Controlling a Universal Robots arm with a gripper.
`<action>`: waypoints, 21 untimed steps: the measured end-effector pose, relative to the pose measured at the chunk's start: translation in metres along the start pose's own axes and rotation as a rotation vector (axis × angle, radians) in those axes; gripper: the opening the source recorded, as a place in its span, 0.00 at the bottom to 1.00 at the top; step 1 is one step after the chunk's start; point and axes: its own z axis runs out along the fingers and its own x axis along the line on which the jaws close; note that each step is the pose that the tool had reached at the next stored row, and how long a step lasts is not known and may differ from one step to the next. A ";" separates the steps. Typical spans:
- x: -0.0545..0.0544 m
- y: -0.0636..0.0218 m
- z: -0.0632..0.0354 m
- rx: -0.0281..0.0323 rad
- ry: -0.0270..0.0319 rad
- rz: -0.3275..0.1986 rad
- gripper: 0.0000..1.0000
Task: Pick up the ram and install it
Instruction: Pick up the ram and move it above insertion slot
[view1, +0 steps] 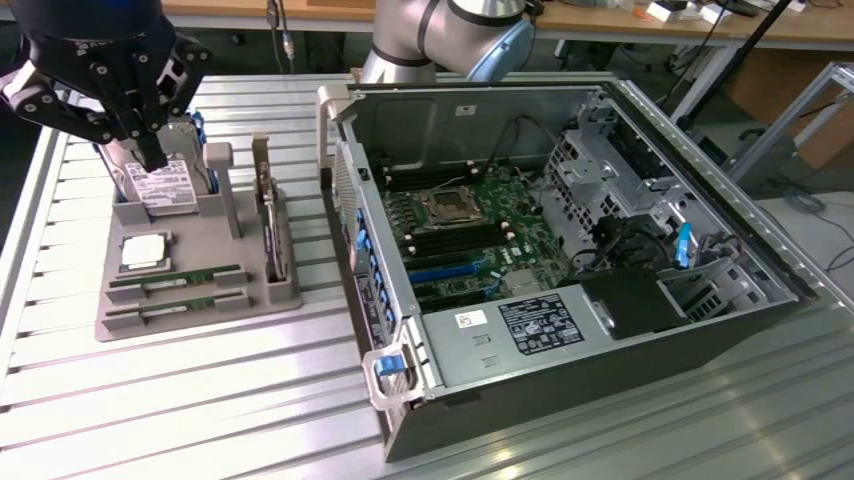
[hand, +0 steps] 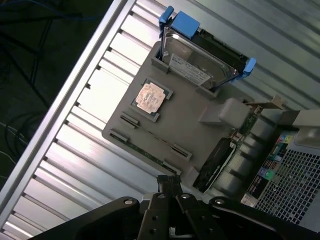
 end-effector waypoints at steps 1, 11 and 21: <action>0.000 0.0000 0.0000 -0.0003 0.0005 -0.011 0.10; 0.000 0.0000 0.0000 -0.0017 0.0030 -0.067 0.10; 0.000 0.0000 0.0000 -0.0028 0.0050 -0.113 0.10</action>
